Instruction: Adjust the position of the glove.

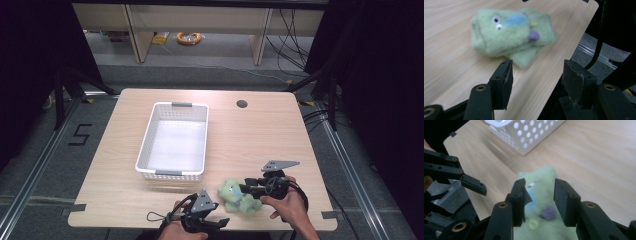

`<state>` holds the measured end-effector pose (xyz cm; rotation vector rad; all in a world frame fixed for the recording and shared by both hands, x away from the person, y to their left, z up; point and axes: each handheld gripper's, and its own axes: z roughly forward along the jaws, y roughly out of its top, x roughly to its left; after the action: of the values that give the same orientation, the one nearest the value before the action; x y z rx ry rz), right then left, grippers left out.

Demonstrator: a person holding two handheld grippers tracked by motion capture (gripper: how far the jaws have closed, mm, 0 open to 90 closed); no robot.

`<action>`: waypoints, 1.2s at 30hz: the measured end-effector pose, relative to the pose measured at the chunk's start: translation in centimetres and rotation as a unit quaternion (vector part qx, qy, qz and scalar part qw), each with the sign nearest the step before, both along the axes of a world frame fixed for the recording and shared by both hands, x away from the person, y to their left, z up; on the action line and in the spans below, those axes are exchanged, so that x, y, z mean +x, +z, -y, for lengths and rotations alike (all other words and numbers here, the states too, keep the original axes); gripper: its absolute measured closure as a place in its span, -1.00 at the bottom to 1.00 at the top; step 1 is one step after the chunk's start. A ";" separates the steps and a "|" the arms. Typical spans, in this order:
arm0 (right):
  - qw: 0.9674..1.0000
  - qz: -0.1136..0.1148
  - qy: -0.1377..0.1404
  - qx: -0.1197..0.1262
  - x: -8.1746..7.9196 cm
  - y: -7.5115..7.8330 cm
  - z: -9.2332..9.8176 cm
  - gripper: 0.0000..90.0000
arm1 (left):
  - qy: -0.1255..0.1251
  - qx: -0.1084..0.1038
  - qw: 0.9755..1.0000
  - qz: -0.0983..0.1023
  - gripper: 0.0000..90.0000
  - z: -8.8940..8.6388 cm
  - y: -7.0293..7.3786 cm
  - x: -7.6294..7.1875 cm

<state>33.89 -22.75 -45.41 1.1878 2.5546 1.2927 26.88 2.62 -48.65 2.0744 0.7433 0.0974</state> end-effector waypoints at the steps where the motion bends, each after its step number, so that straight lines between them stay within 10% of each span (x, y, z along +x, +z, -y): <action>1: 1.000 0.006 -0.008 -0.013 0.0 0.2 0.2 0.42 | -0.007 0.003 1.000 0.004 -0.07 0.8 0.2 0.2; 12: 0.999 0.005 -0.032 -0.017 0.6 -0.1 2.7 0.40 | -0.008 0.015 1.000 0.022 -0.08 5.0 0.5 1.1; 24: 0.999 -0.007 -0.036 -0.012 0.9 -0.4 3.5 0.35 | -0.024 0.089 0.994 0.065 0.02 7.5 -0.5 2.1; 36: 0.999 -0.013 -0.027 -0.012 0.7 -0.5 2.7 0.42 | -0.051 0.093 0.990 0.092 0.87 5.8 0.6 1.8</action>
<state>34.63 -25.47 -45.95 1.2679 2.5308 1.2406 28.71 -3.14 -48.04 2.2406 0.5309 0.3076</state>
